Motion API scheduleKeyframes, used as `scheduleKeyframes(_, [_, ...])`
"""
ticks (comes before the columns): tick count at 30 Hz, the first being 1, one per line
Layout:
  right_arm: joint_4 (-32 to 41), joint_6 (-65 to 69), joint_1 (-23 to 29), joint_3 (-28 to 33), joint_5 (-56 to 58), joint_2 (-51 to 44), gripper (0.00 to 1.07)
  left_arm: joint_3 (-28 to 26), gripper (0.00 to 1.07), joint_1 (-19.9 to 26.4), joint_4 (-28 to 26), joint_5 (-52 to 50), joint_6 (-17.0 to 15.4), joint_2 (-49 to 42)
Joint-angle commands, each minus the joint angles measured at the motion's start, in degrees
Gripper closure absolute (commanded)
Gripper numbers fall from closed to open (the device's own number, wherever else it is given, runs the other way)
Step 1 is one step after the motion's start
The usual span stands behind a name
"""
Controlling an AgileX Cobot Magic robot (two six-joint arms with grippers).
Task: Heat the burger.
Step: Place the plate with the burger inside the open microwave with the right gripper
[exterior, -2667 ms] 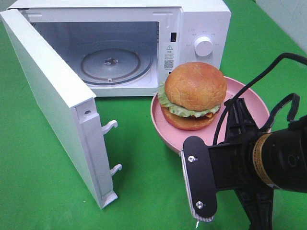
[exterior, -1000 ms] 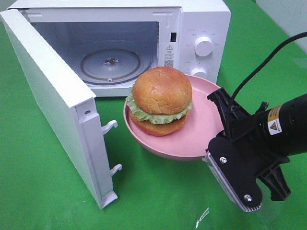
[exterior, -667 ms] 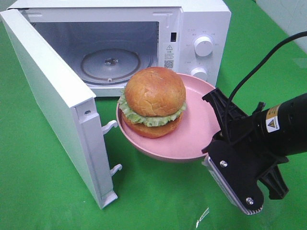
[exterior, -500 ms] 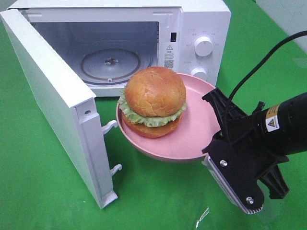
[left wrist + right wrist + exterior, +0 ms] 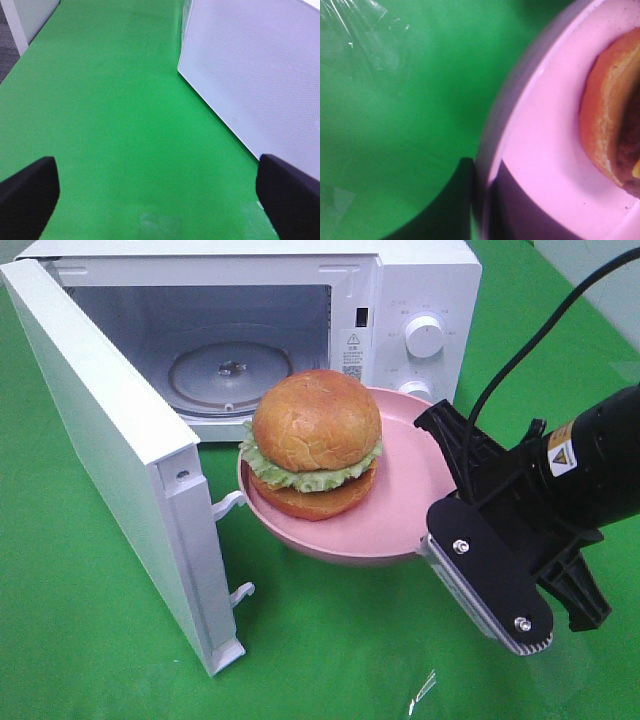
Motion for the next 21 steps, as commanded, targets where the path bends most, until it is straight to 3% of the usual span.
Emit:
scheduleKeyframes(1, [0.1, -0.5, -0.1, -1.8, -1.3, -0.3, 1.07, -0.1, 0.06, 0.2, 0.4, -1.0, 0.2, -0.9])
scheduleKeyframes(21, [1.3, -0.9, -0.1, -8.1, -1.0, 6.7, 1.07, -0.1, 0.06, 0.2, 0.4, -1.0, 0.2, -0.9])
